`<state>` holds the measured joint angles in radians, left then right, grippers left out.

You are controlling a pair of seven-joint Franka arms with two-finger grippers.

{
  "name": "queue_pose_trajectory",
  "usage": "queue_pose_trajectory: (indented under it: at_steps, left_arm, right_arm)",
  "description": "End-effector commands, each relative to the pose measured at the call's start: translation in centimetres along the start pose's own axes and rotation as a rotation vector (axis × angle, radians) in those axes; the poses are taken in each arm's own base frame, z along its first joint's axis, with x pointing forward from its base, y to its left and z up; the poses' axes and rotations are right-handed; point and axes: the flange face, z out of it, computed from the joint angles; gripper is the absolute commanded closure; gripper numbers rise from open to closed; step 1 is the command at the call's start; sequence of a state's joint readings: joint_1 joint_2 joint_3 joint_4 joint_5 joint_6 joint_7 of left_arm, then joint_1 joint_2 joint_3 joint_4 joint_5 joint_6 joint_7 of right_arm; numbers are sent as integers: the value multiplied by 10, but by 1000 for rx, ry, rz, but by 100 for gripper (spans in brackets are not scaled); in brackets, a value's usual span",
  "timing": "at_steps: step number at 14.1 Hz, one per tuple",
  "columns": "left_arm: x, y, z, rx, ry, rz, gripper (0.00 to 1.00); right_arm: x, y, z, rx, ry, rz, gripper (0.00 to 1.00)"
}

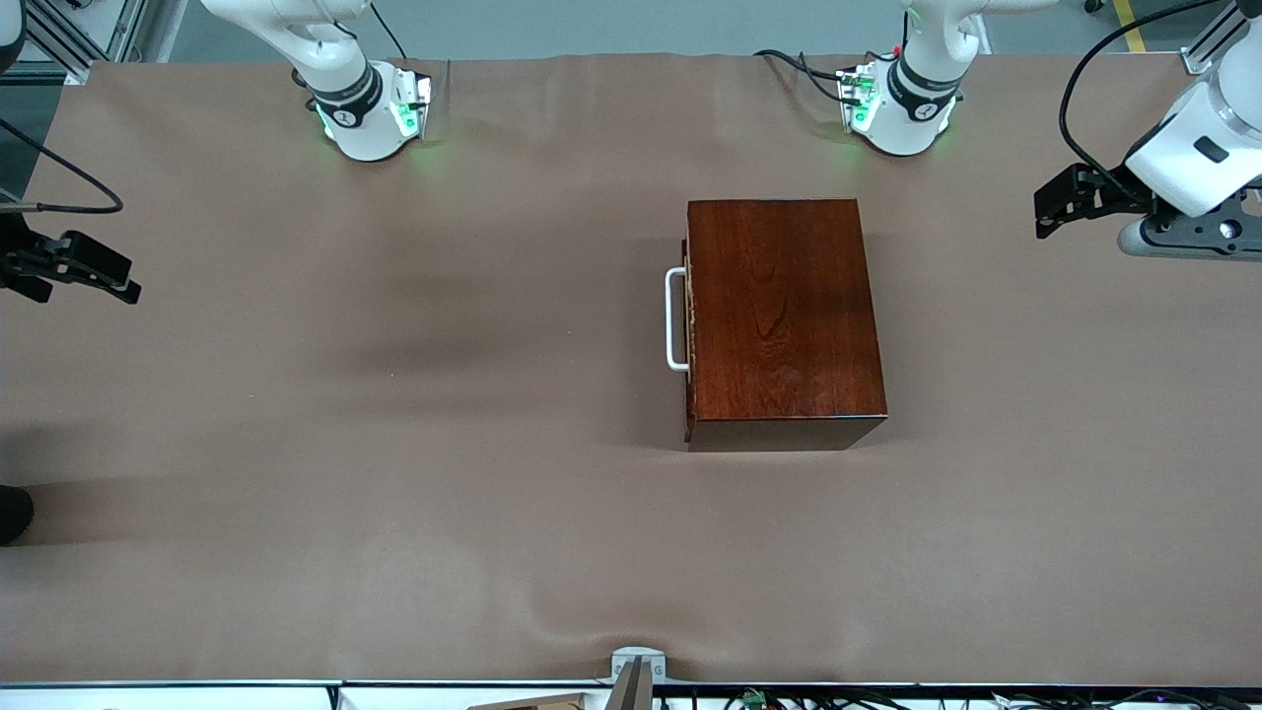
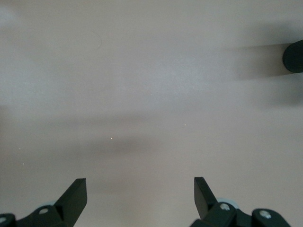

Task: Open drawer, take yellow block, close drawer
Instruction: 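Move the left gripper toward the white drawer handle of the wooden cabinet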

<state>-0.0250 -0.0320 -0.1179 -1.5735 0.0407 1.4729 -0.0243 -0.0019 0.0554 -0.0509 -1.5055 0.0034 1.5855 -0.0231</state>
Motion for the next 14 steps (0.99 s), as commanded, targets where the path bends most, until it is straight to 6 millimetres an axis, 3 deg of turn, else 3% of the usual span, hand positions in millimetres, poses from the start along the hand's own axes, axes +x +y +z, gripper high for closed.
queue_pose_trajectory:
  at_steps: [1, 7, 9, 10, 11, 14]
  left_arm:
    - [-8, -2, -2, -17, -4, 38, 0]
    - [0, 7, -13, -23, 16, -23, 0]
    - [4, 37, -16, -27, 22, 14, 0]
    - [12, 45, -8, -30, 8, 10, 0]
    - [15, 58, -15, -34, 23, -3, 0]
    - [17, 87, -11, -87, -4, -70, 0]
  right_arm:
    - [-5, 0, -5, 1, 9, 10, 0]
    - [-5, 0, -5, 1, 8, 9, 0]
    - [-5, 0, -5, 1, 8, 10, 0]
    - [-5, 0, -4, 1, 6, 10, 0]
    - [-5, 0, -4, 1, 6, 10, 0]
    - [-5, 1, -4, 1, 5, 12, 0]
